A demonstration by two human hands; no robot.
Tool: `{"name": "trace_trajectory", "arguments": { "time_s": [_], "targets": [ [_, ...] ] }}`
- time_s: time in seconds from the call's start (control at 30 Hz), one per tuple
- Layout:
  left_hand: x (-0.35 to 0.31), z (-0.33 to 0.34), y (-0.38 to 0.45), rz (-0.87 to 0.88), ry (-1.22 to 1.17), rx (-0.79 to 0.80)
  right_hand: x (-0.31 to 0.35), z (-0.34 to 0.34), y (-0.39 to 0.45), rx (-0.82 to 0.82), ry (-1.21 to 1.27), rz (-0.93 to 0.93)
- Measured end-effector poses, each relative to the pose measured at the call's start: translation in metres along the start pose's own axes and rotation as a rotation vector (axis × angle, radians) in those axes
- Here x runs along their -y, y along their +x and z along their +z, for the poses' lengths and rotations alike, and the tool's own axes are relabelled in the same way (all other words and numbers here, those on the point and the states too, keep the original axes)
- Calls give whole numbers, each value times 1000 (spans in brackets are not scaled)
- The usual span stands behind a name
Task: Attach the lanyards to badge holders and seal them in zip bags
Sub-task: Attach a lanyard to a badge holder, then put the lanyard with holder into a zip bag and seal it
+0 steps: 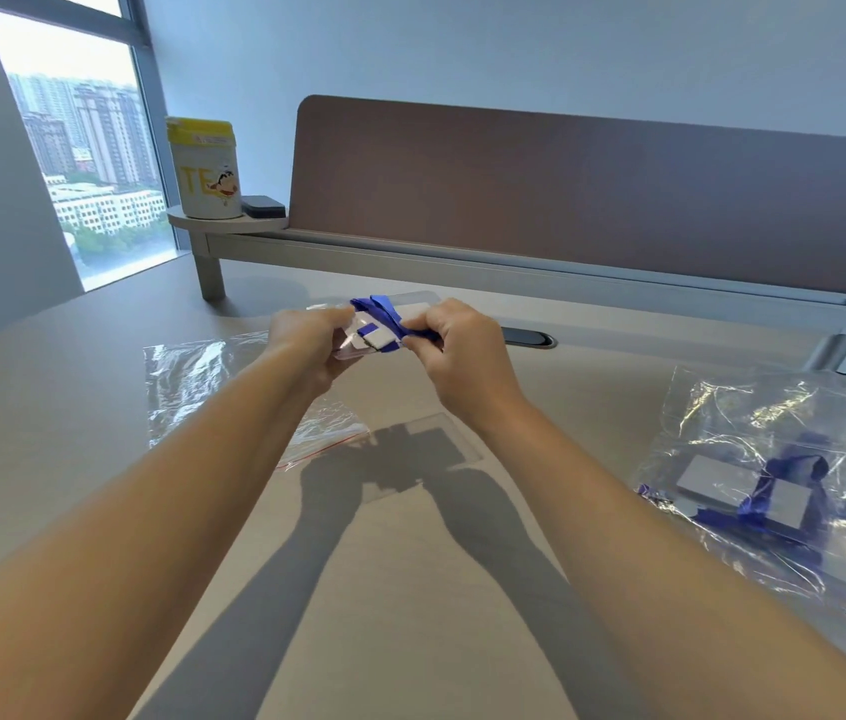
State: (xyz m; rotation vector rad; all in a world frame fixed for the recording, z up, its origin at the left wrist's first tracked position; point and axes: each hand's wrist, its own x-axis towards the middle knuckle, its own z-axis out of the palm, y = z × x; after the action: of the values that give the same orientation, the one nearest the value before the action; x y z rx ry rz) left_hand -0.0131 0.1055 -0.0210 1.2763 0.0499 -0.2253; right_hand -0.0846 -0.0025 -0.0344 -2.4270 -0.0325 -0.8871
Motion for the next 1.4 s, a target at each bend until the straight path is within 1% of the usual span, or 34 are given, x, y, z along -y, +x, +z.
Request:
{"name": "trace_trajectory", "arguments": {
  "time_s": [0.1, 0.27, 0.4, 0.5, 0.63, 0.83, 0.97, 1.03, 1.1, 1.13, 1.2, 1.23, 1.3, 1.37, 1.4],
  "targets": [
    [1, -2, 0, -98, -62, 38, -2, -2, 1, -11, -95, -60],
    [1, -8, 2, -256, -124, 110, -9, 1, 1, 67, -230, -188],
    [1, -15, 0, -317, -119, 159, -6, 10, -2, -30, -324, -318],
    [2, -26, 1, -336, -108, 158, -2, 20, -1, -62, -355, -388],
    [2, -41, 6, -333, -73, 135, 3, 34, 0, -2, -331, -413],
    [-3, -68, 15, -331, -43, 105, 15, 52, 5, 67, -326, -555],
    [-10, -85, 15, -348, -16, 118, 24, 64, 9, 37, -266, -588],
    [-14, -91, 16, -343, -9, 149, 26, 72, 10, 11, -271, -562],
    [-14, -95, 18, -292, 69, 175, 23, 75, 11, -17, -279, -500],
    [-14, -99, 19, -254, 134, 179, 22, 77, 12, -29, -261, -439],
    [-13, -107, 21, -173, 281, 160, 17, 76, 13, -38, -187, -225],
    [-10, -111, 21, -125, 376, 144, 12, 76, 14, -44, -107, -95],
    [0, -121, 23, 13, 694, 118, 4, 75, 11, -61, 60, 149],
    [15, -128, 25, 141, 1066, 154, 0, 74, 6, -99, 175, 304],
    [22, -131, 25, 158, 1219, 198, -2, 74, 3, -107, 205, 355]
  ]
}}
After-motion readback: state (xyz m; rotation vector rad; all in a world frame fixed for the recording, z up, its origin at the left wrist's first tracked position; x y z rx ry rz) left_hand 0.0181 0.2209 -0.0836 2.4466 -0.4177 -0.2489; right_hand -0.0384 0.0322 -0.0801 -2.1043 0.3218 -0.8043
